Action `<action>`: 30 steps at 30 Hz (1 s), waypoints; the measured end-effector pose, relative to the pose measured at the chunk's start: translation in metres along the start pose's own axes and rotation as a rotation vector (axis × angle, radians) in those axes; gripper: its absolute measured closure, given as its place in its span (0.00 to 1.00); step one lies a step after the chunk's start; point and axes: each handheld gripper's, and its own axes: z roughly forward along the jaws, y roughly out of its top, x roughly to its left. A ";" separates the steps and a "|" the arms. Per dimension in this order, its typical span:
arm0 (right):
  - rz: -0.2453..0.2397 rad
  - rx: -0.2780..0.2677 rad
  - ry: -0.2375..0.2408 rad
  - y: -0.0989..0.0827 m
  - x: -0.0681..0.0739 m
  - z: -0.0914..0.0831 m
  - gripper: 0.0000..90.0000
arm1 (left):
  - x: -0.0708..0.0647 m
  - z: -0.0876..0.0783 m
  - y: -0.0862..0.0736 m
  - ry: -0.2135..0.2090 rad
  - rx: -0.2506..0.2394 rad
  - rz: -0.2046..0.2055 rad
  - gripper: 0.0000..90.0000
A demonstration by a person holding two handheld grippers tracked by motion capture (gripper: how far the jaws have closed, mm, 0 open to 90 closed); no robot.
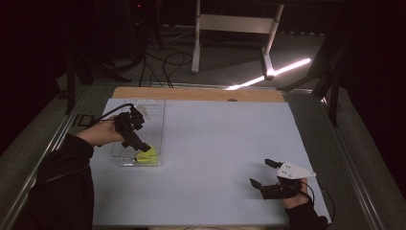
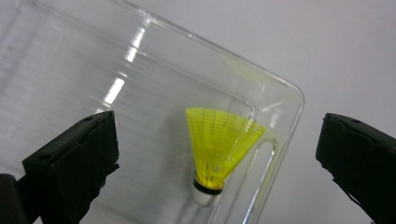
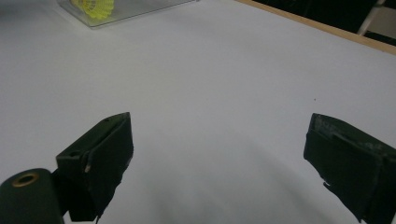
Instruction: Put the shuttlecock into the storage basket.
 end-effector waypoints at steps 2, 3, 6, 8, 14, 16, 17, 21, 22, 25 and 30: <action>0.002 -0.001 0.001 0.000 0.000 0.000 0.09 | -0.001 0.001 0.003 0.002 -0.009 0.007 0.00; 0.001 -0.001 0.000 0.000 0.000 0.000 0.09 | -0.002 0.001 0.005 0.003 -0.010 0.011 0.00; 0.001 -0.002 0.000 0.000 0.000 0.000 0.09 | -0.005 0.001 0.010 0.009 -0.014 0.018 0.00; 0.004 -0.002 0.001 0.000 0.000 0.000 0.09 | -0.007 0.001 0.014 0.020 -0.025 0.018 0.00; 0.003 -0.001 0.002 0.000 0.000 0.000 0.09 | -0.016 0.000 0.027 0.029 -0.061 0.029 0.00; 0.005 -0.001 -0.002 0.000 0.000 0.000 0.09 | -0.018 0.000 0.031 0.024 -0.068 0.037 0.00; 0.005 -0.001 -0.002 0.000 0.000 0.000 0.09 | -0.018 0.000 0.031 0.024 -0.068 0.037 0.00; 0.006 -0.002 -0.006 0.000 -0.001 -0.001 0.09 | -0.022 0.001 0.039 0.022 -0.089 0.044 0.00; 0.006 -0.004 -0.006 0.000 -0.001 -0.001 0.09 | -0.023 0.001 0.041 0.026 -0.091 0.046 0.00; 0.006 -0.007 -0.007 0.000 -0.001 -0.001 0.09 | -0.025 0.004 0.046 0.031 -0.107 0.051 0.00; 0.007 -0.008 -0.008 0.000 -0.001 -0.001 0.09 | -0.032 0.007 0.054 0.024 -0.129 0.068 0.00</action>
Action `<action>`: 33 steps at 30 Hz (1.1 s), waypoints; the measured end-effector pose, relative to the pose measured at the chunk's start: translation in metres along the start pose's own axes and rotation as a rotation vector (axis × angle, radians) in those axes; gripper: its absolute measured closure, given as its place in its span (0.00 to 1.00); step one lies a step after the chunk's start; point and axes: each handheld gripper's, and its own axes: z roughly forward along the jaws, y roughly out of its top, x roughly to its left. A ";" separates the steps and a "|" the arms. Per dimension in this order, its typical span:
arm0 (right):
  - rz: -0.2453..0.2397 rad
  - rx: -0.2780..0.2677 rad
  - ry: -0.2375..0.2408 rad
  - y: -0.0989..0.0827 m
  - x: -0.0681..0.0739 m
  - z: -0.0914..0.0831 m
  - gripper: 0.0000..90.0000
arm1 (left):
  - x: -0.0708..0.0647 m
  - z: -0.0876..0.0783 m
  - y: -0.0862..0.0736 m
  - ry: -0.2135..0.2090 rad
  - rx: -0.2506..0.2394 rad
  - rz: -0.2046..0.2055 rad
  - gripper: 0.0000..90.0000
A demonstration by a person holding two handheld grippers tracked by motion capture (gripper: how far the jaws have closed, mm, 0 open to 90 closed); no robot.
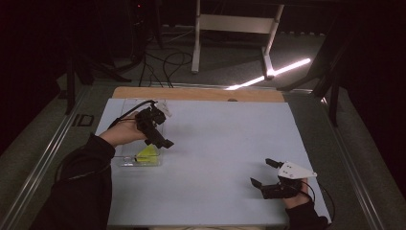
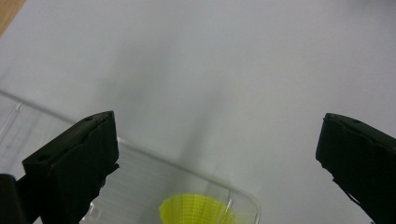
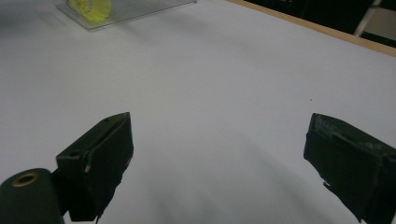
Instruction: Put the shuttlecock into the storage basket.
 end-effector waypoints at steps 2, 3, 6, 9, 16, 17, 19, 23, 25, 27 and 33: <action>0.000 0.000 0.000 0.000 0.000 0.000 0.09 | -0.002 0.001 0.003 0.001 -0.011 0.002 0.00; 0.000 0.000 0.002 0.000 0.000 0.000 0.09 | -0.003 0.002 0.005 -0.003 -0.018 0.004 0.00; 0.001 0.001 0.004 0.000 0.000 0.000 0.09 | -0.005 0.002 0.008 0.002 -0.037 0.001 0.00; 0.002 0.000 0.003 0.000 0.000 0.000 0.09 | -0.007 0.003 0.011 0.009 -0.058 -0.006 0.00; 0.002 0.001 0.003 0.000 0.000 0.000 0.09 | -0.017 0.011 0.019 0.011 -0.086 0.008 0.00; 0.002 0.002 0.002 0.000 0.000 0.000 0.09 | -0.017 0.012 0.021 0.015 -0.088 0.010 0.00; 0.003 0.002 0.003 0.000 0.000 0.000 0.09 | -0.021 0.015 0.022 0.011 -0.100 0.010 0.00; 0.004 0.002 0.002 0.000 0.000 0.000 0.09 | -0.026 0.019 0.026 0.021 -0.108 0.015 0.00; 0.004 0.002 0.002 0.000 0.000 0.000 0.09 | -0.032 0.022 0.030 0.031 -0.129 0.014 0.00; 0.003 0.002 0.002 0.000 0.000 0.000 0.09 | -0.035 0.025 0.032 0.029 -0.146 0.010 0.00; -0.003 -0.002 0.002 0.001 0.000 -0.001 0.09 | -0.046 0.034 0.038 0.050 -0.171 0.014 0.00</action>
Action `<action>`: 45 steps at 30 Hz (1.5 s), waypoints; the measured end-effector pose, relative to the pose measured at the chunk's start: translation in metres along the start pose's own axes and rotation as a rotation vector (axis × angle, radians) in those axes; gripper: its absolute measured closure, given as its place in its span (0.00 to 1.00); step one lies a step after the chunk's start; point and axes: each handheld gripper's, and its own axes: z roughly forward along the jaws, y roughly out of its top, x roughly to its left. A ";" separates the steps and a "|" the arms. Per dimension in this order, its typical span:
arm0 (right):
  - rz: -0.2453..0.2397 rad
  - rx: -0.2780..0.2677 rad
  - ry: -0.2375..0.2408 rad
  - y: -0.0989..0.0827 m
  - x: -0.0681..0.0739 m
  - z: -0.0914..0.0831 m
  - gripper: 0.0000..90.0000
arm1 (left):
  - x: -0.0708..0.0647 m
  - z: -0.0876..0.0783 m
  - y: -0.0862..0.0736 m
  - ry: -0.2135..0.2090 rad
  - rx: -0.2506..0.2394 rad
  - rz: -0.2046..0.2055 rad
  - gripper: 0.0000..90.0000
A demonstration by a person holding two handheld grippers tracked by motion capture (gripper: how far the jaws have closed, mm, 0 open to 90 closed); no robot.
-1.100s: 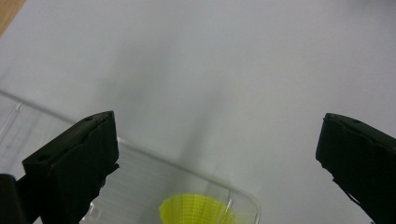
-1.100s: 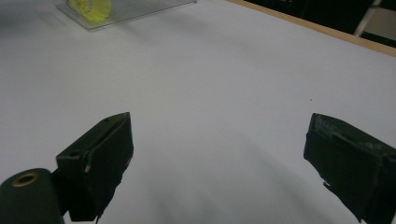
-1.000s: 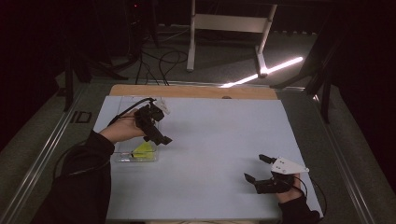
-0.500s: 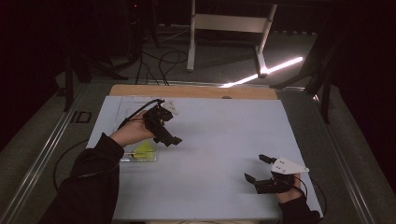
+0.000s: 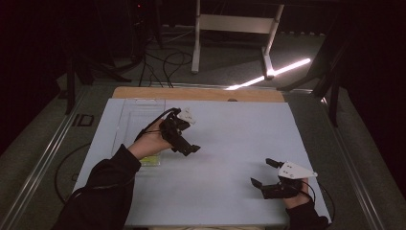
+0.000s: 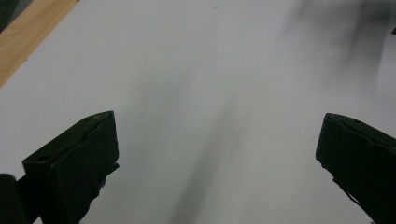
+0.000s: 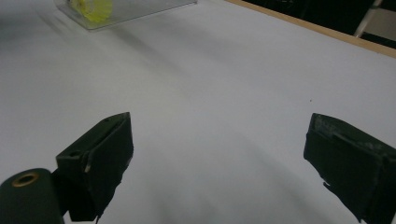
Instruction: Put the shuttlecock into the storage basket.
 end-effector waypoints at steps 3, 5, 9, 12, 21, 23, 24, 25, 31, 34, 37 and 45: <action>0.000 0.000 0.000 0.000 0.000 0.000 0.09 | -0.004 0.003 0.000 -0.013 -0.007 0.002 0.00; 0.002 0.001 0.000 0.000 0.000 0.000 0.09 | -0.008 0.005 0.000 -0.023 -0.021 0.000 0.00; -0.001 0.000 0.001 0.000 0.000 0.000 0.09 | -0.018 0.010 0.001 -0.028 -0.040 0.013 0.00; 0.000 0.001 0.000 0.000 0.000 -0.001 0.09 | -0.024 0.014 0.002 -0.039 -0.046 0.023 0.00; 0.000 0.000 -0.001 0.001 0.000 -0.001 0.09 | -0.042 0.025 -0.004 -0.086 -0.067 0.025 0.00; -0.001 -0.001 0.001 0.001 0.001 -0.001 0.09 | -0.044 0.026 -0.007 -0.093 -0.074 0.022 0.00; -0.002 -0.001 0.000 0.001 0.001 -0.001 0.09 | -0.046 0.026 -0.009 -0.088 -0.077 0.021 0.00; -0.002 -0.003 0.000 0.001 0.000 -0.001 0.09 | -0.047 0.026 -0.010 -0.096 -0.073 0.023 0.00; -0.003 0.000 0.002 0.001 0.001 0.000 0.09 | -0.055 0.023 -0.018 -0.113 -0.076 0.034 0.00; -0.001 0.001 0.001 0.001 0.001 -0.001 0.09 | -0.058 0.025 -0.025 -0.122 -0.075 0.030 0.00; 0.000 0.003 0.002 0.001 0.001 -0.001 0.09 | -0.062 0.026 -0.031 -0.128 -0.082 0.025 0.00; 0.003 0.002 0.002 0.001 0.001 -0.001 0.09 | -0.069 0.026 -0.045 -0.145 -0.101 0.020 0.00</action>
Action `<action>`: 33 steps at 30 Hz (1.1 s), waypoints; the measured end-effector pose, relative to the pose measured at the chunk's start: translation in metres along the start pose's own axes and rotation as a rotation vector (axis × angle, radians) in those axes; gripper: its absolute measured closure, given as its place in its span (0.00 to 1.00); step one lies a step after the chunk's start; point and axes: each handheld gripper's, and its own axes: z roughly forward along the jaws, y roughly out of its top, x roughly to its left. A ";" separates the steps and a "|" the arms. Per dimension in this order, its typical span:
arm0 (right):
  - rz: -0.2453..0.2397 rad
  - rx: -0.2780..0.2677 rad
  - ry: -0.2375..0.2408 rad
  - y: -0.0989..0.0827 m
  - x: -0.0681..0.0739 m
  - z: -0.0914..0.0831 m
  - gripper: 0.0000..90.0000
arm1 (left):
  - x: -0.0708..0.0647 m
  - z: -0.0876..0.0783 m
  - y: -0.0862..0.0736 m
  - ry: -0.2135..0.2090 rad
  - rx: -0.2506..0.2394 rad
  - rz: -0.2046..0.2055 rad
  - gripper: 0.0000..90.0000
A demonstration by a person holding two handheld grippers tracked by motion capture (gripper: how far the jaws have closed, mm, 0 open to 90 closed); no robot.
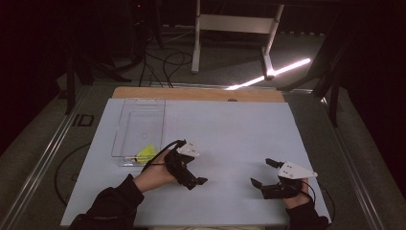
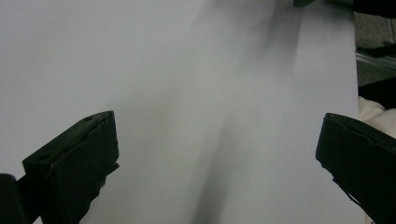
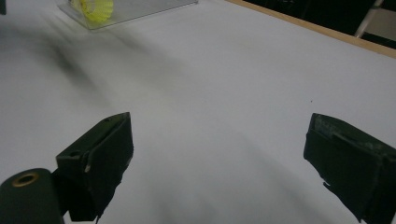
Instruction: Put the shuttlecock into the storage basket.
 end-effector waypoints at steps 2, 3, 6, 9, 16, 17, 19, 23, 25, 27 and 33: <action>-0.001 0.002 0.001 0.000 0.000 0.000 0.09 | -0.003 0.000 -0.004 0.002 0.010 0.002 0.00; -0.001 0.002 0.001 0.000 0.000 0.000 0.09 | -0.004 0.001 -0.006 -0.003 0.017 0.006 0.00; -0.003 0.002 0.001 0.000 0.000 0.000 0.09 | -0.006 0.001 -0.013 -0.004 0.020 0.000 0.00; -0.003 0.001 0.000 0.000 0.000 0.000 0.09 | -0.008 0.001 -0.021 -0.010 0.024 -0.002 0.00; -0.004 0.005 0.000 0.000 0.000 0.000 0.09 | -0.012 0.001 -0.042 -0.032 0.023 -0.011 0.00; -0.003 0.004 0.000 0.000 0.000 0.000 0.09 | -0.012 0.001 -0.044 -0.041 0.021 -0.009 0.00; -0.003 0.007 0.000 0.000 0.000 0.001 0.09 | -0.013 0.000 -0.049 -0.051 0.011 -0.012 0.00; -0.006 0.007 0.001 0.000 0.001 0.001 0.09 | -0.015 -0.001 -0.060 -0.069 -0.008 -0.011 0.00; -0.004 0.008 0.001 0.000 0.000 0.001 0.09 | -0.016 -0.001 -0.066 -0.075 -0.013 -0.013 0.00; -0.003 0.008 0.003 0.000 0.000 0.001 0.09 | -0.015 -0.002 -0.071 -0.080 -0.010 -0.019 0.00; -0.004 0.008 0.001 0.000 0.001 0.001 0.09 | -0.014 -0.006 -0.086 -0.090 -0.034 -0.044 0.00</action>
